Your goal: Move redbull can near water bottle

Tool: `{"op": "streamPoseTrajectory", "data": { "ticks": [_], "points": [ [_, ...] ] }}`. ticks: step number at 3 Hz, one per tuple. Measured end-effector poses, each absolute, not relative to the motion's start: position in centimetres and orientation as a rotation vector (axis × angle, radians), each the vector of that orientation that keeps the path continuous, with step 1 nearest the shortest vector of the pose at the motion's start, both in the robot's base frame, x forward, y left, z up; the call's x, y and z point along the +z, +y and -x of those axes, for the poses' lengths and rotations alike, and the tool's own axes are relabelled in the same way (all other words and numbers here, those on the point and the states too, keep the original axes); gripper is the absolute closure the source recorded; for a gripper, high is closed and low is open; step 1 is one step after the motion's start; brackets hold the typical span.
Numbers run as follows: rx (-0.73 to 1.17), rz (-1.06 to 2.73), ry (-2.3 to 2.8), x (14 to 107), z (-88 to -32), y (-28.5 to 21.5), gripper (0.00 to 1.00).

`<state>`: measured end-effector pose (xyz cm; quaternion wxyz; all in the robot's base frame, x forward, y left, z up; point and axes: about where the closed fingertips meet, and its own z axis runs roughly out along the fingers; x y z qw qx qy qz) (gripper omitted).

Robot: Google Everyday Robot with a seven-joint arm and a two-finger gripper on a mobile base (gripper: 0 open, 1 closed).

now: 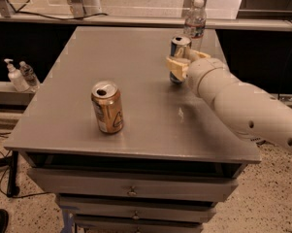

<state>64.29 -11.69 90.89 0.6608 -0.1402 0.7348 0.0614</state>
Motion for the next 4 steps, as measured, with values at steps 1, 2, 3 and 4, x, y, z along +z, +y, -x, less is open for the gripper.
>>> {"op": "streamPoseTrajectory", "data": {
  "ticks": [1, 2, 3, 4],
  "points": [
    [0.089, 0.279, 1.653, 90.2, -67.3, -13.3, 1.0],
    [0.011, 0.234, 1.621, 90.8, -70.0, -16.2, 1.0],
    [-0.04, 0.207, 1.599, 91.6, -71.0, -18.3, 1.0],
    [-0.074, 0.189, 1.595, 92.0, -71.2, -19.8, 1.0]
  ]
}}
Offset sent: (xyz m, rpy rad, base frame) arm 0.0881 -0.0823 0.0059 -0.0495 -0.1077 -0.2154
